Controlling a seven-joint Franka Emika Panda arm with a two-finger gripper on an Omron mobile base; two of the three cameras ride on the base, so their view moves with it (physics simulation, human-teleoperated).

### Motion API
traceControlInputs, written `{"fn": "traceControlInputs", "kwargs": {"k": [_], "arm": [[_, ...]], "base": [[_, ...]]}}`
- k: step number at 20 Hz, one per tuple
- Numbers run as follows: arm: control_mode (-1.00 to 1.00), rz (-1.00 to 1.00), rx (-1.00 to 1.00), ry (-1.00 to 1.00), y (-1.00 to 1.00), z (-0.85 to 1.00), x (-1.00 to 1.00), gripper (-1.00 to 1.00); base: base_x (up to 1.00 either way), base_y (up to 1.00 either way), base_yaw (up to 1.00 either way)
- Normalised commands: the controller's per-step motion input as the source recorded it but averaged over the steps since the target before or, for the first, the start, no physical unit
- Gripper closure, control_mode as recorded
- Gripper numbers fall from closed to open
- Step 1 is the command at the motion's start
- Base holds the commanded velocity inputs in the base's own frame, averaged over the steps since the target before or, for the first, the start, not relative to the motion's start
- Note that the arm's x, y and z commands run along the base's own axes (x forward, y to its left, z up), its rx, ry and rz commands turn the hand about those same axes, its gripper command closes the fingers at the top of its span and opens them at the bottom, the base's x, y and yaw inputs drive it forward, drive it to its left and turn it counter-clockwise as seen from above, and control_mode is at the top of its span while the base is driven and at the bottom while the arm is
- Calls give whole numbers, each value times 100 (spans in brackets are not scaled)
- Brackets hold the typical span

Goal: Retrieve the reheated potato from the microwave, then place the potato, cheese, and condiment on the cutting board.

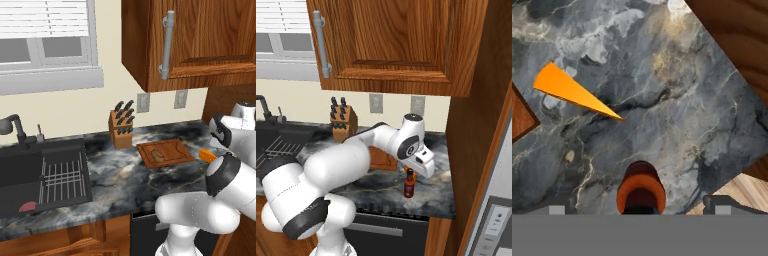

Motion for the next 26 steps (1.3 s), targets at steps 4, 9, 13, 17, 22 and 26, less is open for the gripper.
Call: {"fn": "traceControlInputs", "kwargs": {"k": [4, 9, 13, 17, 22, 26], "arm": [[-100, 0, 0, 5, -1, -3, 0, -100], [-100, 0, 0, 8, 0, -1, -1, -100], [-100, 0, 1, 6, 0, -1, -5, -100], [-100, 0, 4, 1, 0, -2, -4, -100], [-100, 0, 7, 0, 0, 0, 0, -100], [-100, 0, 5, 0, 4, 0, -4, -100]], "base": [[0, 0, 0], [0, 0, 0], [0, 0, 0], [0, 0, 0], [0, 0, 0], [0, 0, 0]]}}
